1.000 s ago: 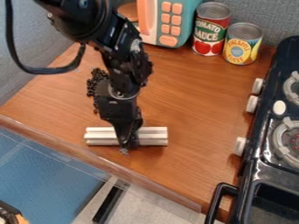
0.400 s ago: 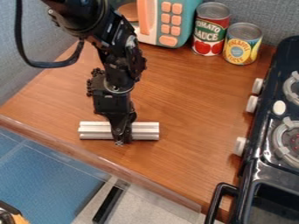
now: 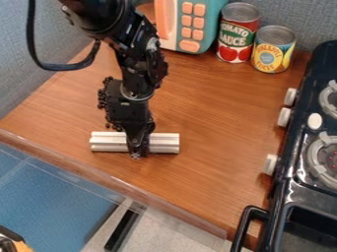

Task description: Sweep into pile

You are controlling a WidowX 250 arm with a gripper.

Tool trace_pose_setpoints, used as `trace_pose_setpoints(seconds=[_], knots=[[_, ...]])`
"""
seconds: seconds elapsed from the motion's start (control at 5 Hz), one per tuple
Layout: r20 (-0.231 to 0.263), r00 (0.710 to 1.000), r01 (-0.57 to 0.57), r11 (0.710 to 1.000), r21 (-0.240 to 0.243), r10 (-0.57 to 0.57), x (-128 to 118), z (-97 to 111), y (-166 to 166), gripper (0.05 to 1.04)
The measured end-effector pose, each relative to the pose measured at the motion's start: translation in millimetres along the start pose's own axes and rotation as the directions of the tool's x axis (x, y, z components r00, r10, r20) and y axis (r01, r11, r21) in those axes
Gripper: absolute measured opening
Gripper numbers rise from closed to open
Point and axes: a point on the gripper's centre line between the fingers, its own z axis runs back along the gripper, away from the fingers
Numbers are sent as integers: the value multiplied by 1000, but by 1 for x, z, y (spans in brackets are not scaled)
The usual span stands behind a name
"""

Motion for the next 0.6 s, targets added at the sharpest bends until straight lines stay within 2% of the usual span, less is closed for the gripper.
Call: trace_pose_setpoints(seconds=[0.6], knots=[[28,998,-60,998,-33,61,14,-2,-22,388]])
